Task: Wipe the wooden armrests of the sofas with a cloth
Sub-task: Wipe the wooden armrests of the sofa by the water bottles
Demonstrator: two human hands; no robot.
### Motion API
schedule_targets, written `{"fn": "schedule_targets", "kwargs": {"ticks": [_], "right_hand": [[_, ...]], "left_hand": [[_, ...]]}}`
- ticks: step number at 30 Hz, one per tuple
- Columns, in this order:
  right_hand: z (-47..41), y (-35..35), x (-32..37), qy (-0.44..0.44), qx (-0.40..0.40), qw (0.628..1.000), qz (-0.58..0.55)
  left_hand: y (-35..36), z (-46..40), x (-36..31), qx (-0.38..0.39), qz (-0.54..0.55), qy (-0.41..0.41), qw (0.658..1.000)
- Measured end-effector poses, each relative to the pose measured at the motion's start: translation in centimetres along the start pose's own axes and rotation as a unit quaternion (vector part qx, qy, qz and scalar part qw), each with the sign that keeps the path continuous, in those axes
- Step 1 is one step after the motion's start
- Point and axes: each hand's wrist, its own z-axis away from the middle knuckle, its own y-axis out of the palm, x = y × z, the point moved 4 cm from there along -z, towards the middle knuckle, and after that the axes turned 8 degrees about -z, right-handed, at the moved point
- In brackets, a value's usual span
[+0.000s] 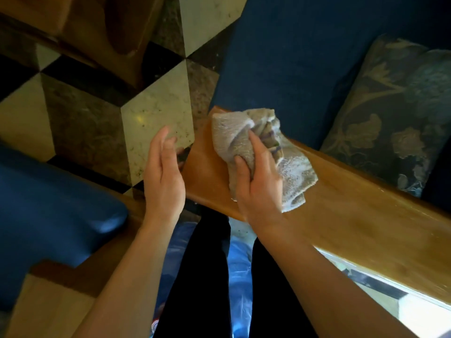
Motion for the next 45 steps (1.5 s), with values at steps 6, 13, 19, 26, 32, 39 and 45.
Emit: {"fn": "schedule_targets", "kwargs": {"ticks": [6,13,19,26,32,39,45], "right_hand": [[-1.2,1.9,1.7,-0.263,0.244,0.932,0.047],[-0.9,-2.2,-0.6,-0.319,0.342,0.883,0.032],[1.5,-9.3,-5.1,-0.325,0.356,0.876,0.022],[6.4,-21.8,-13.1,-0.261,0.270,0.925,0.051],[11.2,-32.8,-20.0,-0.179,0.133,0.975,0.020],[17.9,-41.3,-25.7,-0.075,-0.056,0.984,0.150],[18.7,-39.1,-24.1,-0.020,-0.160,0.983,0.092]], "left_hand": [[-1.3,-1.2,0.5,0.051,0.059,-0.104,0.991],[0.1,2.8,-2.3,0.062,-0.175,0.037,0.982],[5.0,9.8,-2.4,0.026,-0.375,0.100,0.921],[14.8,18.5,-3.3,0.073,-0.391,0.183,0.899],[25.5,23.2,-6.6,0.164,-0.424,0.258,0.852],[33.9,27.8,-8.1,0.230,-0.459,0.333,0.791],[33.3,29.0,-7.0,0.252,-0.444,0.352,0.785]]}}
